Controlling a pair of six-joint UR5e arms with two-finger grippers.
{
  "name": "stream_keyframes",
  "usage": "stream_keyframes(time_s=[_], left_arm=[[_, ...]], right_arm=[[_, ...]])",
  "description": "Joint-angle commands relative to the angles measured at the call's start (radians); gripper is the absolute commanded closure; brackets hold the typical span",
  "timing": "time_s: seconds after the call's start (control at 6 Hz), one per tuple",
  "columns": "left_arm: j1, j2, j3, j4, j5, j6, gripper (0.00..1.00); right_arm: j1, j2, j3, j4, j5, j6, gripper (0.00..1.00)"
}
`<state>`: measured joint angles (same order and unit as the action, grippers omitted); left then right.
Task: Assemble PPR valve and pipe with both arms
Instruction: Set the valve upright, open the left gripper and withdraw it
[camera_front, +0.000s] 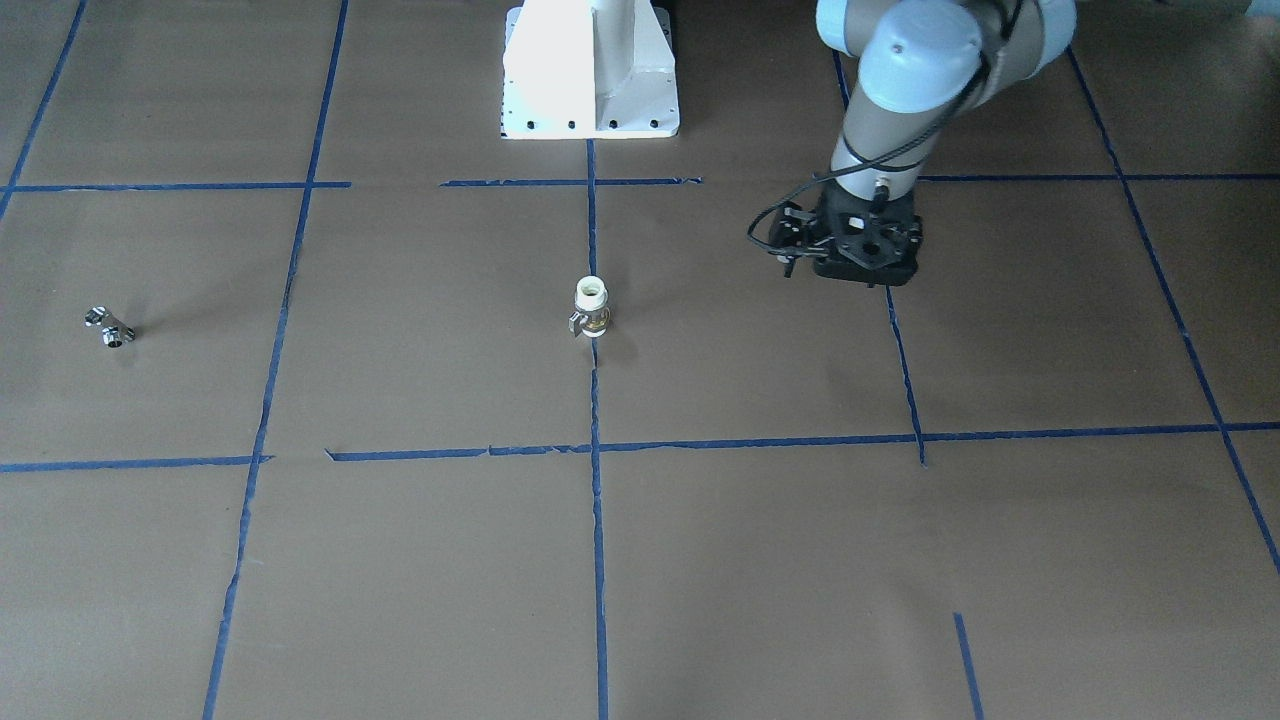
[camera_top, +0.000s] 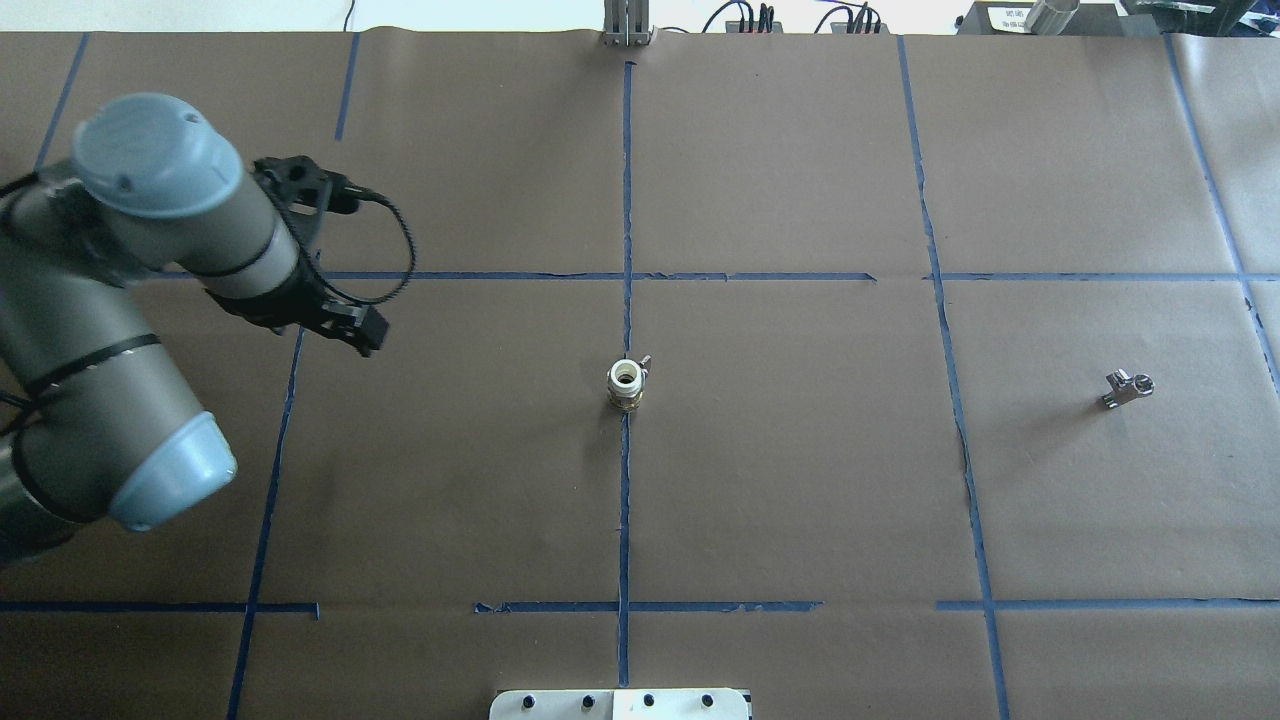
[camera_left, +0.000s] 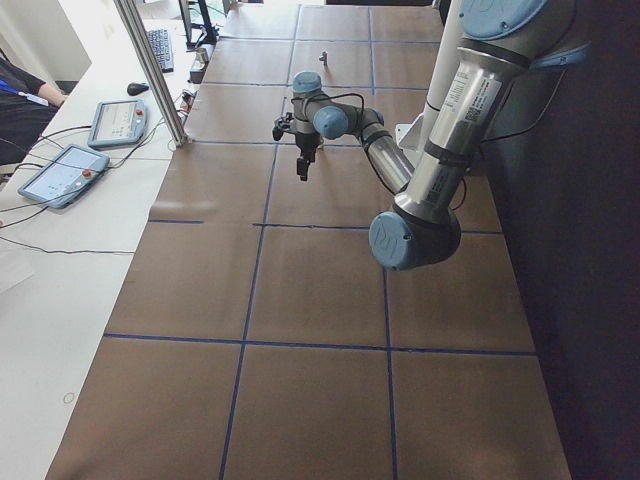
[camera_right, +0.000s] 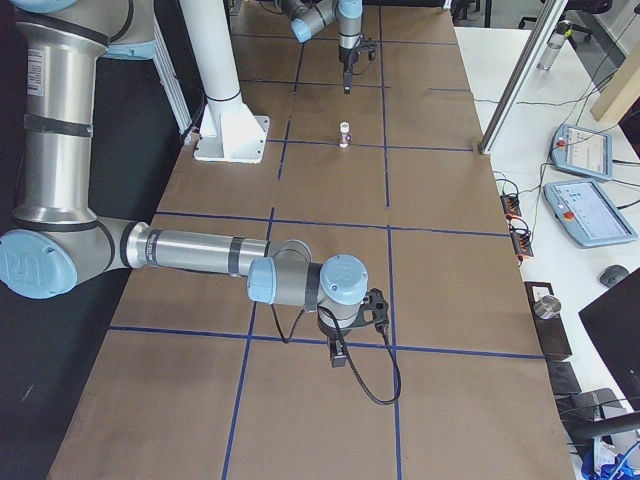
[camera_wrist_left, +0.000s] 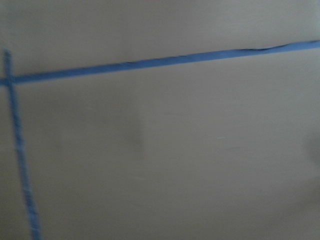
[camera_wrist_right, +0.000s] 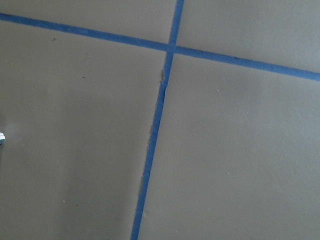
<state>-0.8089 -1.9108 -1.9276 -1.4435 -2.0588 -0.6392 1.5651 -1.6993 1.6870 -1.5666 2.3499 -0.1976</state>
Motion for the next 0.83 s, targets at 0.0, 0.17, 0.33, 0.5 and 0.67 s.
stream_keyframes(time_s=[0.0, 0.17, 0.33, 0.5, 0.67], left_arm=[[-0.273, 0.234, 0.002, -0.024, -0.124, 0.386, 0.0], [-0.421, 0.313, 0.053, -0.025, -0.185, 0.573, 0.0], [-0.572, 0.362, 0.172, -0.029, -0.269, 0.737, 0.0], [-0.701, 0.38, 0.27, -0.037, -0.297, 0.894, 0.0], [-0.784, 0.425, 0.266, -0.038, -0.305, 0.911, 0.0]], right_arm=[[-0.028, 0.036, 0.042, -0.004, 0.006, 0.093, 0.0], [-0.058, 0.04, 0.042, -0.001, 0.005, 0.105, 0.0], [-0.069, 0.041, 0.042, -0.001, 0.006, 0.113, 0.0], [-0.095, 0.049, 0.043, 0.0, 0.009, 0.159, 0.0], [-0.153, 0.062, 0.069, 0.003, 0.008, 0.284, 0.0]])
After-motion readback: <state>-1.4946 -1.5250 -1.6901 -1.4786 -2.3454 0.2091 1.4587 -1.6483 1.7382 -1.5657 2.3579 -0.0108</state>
